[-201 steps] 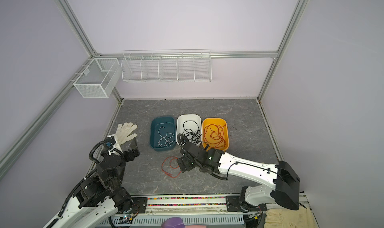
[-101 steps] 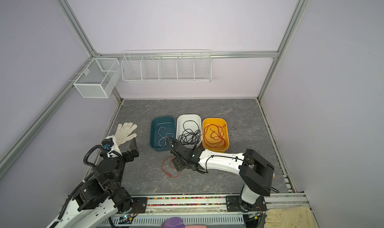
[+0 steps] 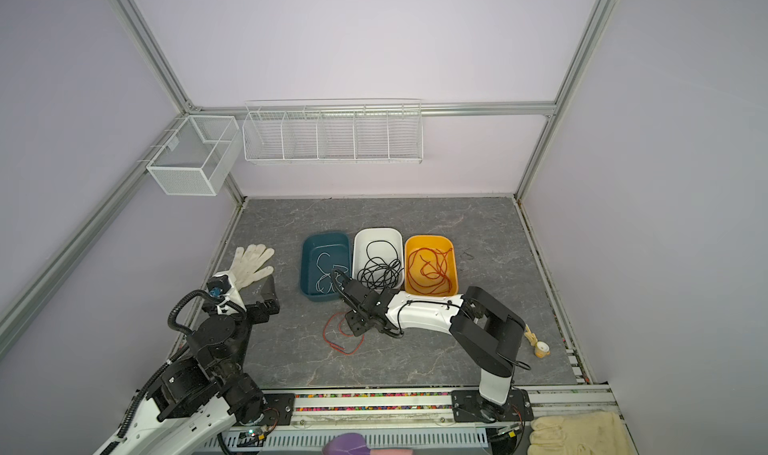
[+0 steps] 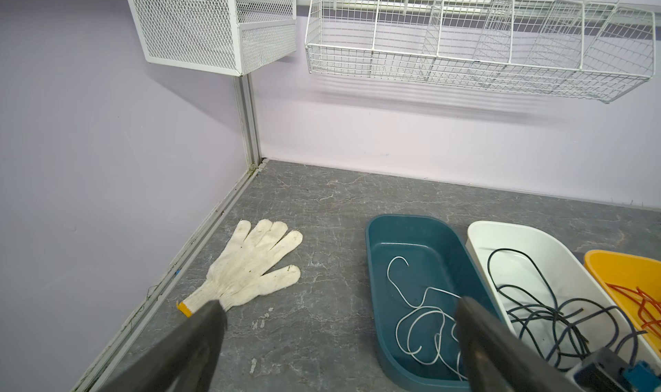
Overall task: Untangle the cables
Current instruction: 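Lower the right gripper onto the red wire coil near the robot and close it, then lift the red coil with the right gripper and carry it toward the yellow tub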
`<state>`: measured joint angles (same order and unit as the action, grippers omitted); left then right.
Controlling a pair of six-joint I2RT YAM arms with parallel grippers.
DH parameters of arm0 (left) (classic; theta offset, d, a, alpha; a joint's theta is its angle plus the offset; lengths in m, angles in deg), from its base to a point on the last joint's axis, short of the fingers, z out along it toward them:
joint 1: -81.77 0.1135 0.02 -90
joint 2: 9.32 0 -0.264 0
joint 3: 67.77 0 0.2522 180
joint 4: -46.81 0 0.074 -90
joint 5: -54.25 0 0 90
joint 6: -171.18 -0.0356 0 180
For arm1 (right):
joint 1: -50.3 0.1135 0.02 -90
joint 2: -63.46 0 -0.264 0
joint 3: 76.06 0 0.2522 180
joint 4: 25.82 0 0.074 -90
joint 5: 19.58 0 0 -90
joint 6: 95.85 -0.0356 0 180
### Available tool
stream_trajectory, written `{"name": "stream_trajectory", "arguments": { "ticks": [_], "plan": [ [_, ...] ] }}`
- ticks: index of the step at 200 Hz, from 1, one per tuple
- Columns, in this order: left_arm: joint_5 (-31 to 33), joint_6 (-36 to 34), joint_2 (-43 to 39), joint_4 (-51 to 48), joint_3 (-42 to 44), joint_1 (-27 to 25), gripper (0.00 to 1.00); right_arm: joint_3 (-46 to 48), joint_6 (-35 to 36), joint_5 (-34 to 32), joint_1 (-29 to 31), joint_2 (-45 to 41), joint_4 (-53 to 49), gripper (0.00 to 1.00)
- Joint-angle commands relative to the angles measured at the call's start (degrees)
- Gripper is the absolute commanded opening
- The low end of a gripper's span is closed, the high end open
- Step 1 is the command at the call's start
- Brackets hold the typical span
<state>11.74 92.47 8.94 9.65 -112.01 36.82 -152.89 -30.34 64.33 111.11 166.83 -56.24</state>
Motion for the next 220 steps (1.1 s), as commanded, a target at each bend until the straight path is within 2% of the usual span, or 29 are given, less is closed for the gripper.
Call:
{"name": "stream_trajectory", "arguments": {
  "ticks": [1,87,118,167,220],
  "plan": [
    [-0.5,-0.7,-0.8,0.9,0.8,0.2,0.99,-0.8,0.5,1.3,-0.3,1.6,1.2,0.44],
    [-0.8,-1.3,-1.7,1.6,1.3,0.2,0.99,-2.1,0.9,2.0,-0.7,4.1,1.0,0.24],
    [-0.8,-1.4,-1.7,1.6,1.5,0.3,0.99,-2.3,1.3,2.1,-1.0,4.6,0.6,0.14],
    [-1.0,-1.4,-1.7,1.7,1.6,0.3,0.99,-2.0,1.8,2.8,-1.0,3.9,0.9,0.07],
    [-1.1,-1.4,-1.9,1.9,1.6,0.2,0.99,0.3,1.9,4.4,-0.9,0.0,3.1,0.07]
  ]
}}
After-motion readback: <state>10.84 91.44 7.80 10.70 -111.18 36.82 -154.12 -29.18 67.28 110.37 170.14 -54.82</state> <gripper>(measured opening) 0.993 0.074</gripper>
